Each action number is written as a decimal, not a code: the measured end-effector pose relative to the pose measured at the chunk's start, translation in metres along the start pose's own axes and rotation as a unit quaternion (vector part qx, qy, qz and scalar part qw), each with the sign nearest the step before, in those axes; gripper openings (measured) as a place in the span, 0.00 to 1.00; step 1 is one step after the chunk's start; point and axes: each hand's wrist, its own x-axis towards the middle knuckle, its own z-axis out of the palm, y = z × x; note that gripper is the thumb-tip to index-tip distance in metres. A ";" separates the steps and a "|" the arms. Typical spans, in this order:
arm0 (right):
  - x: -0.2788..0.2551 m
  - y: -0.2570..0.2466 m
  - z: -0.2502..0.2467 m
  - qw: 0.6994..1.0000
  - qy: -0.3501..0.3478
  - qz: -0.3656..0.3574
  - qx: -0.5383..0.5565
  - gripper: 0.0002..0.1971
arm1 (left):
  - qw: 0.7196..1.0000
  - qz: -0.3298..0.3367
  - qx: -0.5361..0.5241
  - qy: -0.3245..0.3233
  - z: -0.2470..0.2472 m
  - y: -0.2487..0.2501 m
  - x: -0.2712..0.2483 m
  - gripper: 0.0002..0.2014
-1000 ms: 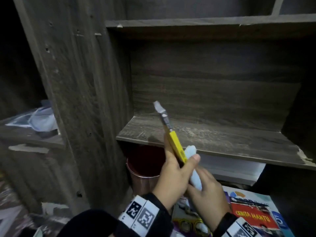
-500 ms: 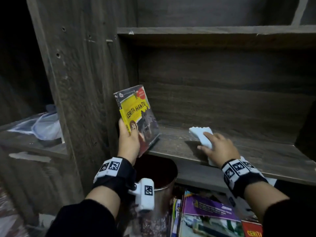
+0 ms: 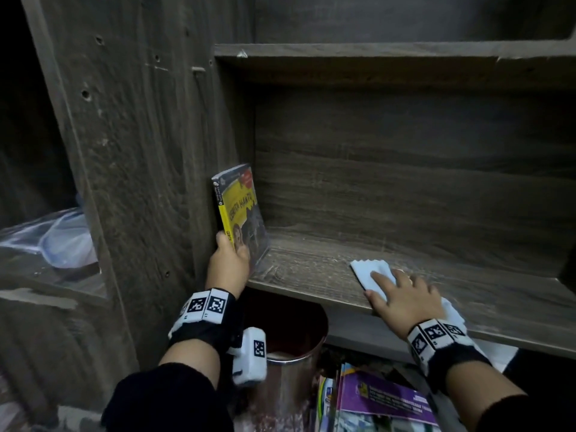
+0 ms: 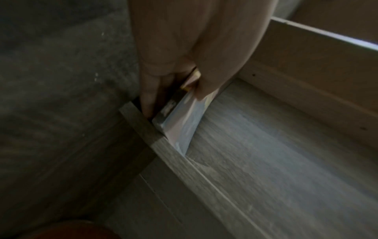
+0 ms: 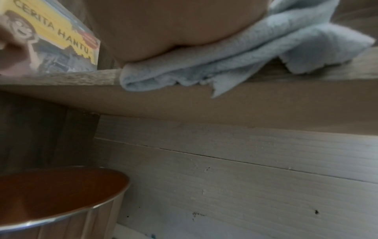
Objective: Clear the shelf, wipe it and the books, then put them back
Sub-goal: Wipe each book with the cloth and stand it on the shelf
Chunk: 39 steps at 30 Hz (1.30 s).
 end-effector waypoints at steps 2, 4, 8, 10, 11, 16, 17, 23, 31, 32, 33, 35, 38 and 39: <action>0.000 0.000 0.000 1.000 0.000 0.000 0.001 0.28 | 0.992 -0.015 0.122 -0.032 -0.007 -0.004 -0.006 0.14; 0.000 0.000 0.000 1.000 -0.002 0.001 0.008 0.27 | 0.987 -0.026 0.154 -0.047 -0.008 -0.011 -0.006 0.17; -0.002 -0.001 -0.001 1.000 0.001 0.000 0.014 0.28 | 0.991 -0.030 0.125 -0.033 -0.007 -0.013 -0.001 0.17; -0.003 0.000 -0.001 1.000 0.001 -0.001 0.010 0.27 | 0.991 -0.024 0.133 -0.026 -0.008 -0.012 -0.002 0.17; -0.004 0.000 -0.001 1.000 0.000 -0.001 0.009 0.27 | 0.990 -0.022 0.134 -0.022 -0.008 -0.011 -0.003 0.17; -0.004 -0.001 -0.002 1.000 -0.001 0.001 0.007 0.28 | 0.990 -0.038 0.133 -0.011 -0.006 -0.005 -0.004 0.17; -0.004 -0.001 -0.002 1.000 -0.001 0.002 0.007 0.27 | 0.990 -0.038 0.135 -0.010 -0.005 -0.004 -0.004 0.17; -0.003 -0.003 -0.002 1.000 -0.006 0.016 0.014 0.26 | 0.991 -0.040 0.125 0.009 0.002 -0.005 -0.008 0.16; -0.003 -0.003 -0.003 1.000 -0.012 0.015 0.009 0.26 | 0.993 -0.049 0.107 0.008 0.004 -0.008 0.000 0.16; -0.003 -0.003 -0.004 1.000 -0.014 0.016 0.008 0.27 | 0.993 -0.050 0.107 0.006 0.004 -0.008 0.001 0.16; -0.003 -0.003 -0.004 1.000 -0.017 0.017 0.008 0.27 | 0.993 -0.048 0.108 0.003 0.004 -0.009 0.001 0.16; -0.003 -0.003 -0.004 1.000 -0.019 0.019 0.006 0.26 | 0.993 -0.039 0.115 -0.004 0.002 -0.011 0.001 0.15; -0.006 -0.005 -0.004 1.000 -0.003 0.020 0.005 0.25 | 0.990 -0.031 0.133 -0.019 -0.004 -0.017 -0.001 0.13; -0.008 -0.005 -0.003 1.000 0.004 0.017 0.006 0.25 | 0.989 -0.026 0.145 -0.022 -0.005 -0.019 -0.003 0.12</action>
